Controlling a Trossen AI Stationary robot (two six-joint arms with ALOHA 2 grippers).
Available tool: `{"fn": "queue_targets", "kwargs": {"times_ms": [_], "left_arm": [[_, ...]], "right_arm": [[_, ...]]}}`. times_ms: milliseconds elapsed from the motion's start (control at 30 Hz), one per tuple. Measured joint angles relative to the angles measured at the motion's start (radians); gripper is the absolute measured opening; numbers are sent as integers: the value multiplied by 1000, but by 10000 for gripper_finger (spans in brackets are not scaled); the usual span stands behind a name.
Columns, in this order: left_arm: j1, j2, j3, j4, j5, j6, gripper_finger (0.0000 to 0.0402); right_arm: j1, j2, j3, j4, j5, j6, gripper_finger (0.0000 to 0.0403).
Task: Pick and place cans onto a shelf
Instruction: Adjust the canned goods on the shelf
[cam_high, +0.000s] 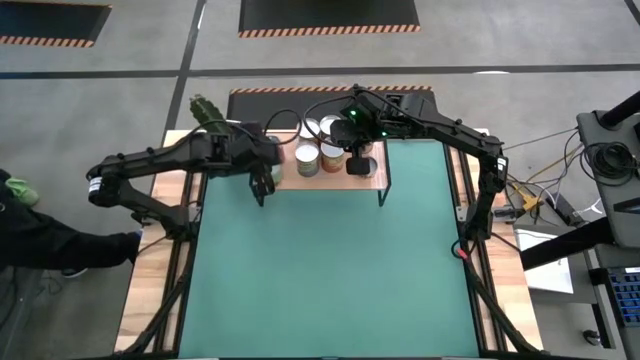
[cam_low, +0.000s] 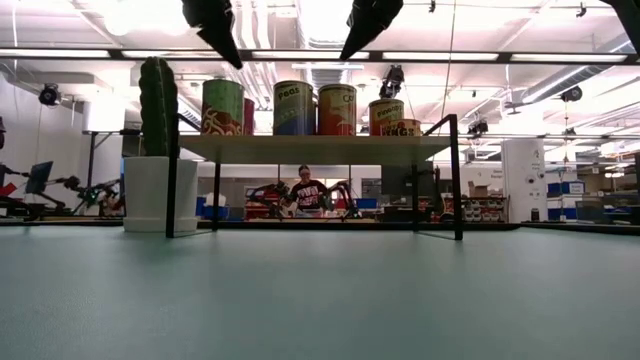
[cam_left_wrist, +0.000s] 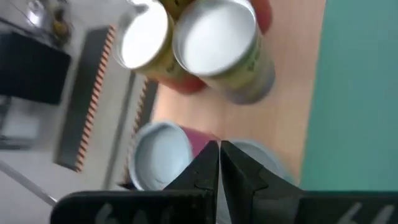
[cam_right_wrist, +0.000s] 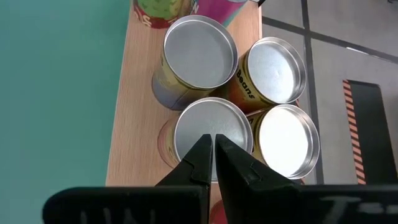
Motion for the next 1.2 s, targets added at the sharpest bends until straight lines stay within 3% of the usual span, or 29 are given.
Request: {"fn": "queue_targets", "kwargs": {"times_ms": [133,300,467,600,667,900,1200], "left_arm": [[25,0,5,62,-47,103,0],[133,0,5,78,-8,143,0],[213,0,5,118,89,136,0],[214,0,5,214,265,179,0],[210,0,4,281,304,202,0],[221,11,4,478,302,290,0],[269,131,3,542,300,339,0]], "right_arm": [[0,0,0,0,0,0,9],[0,0,0,-4,0,2,9],[0,0,-9,-1,-1,5,9],[0,0,-48,30,-1,26,9],[0,0,-77,76,-1,27,9],[0,0,-151,244,0,-6,9],[-69,-1,-154,295,-1,-70,9]]}}
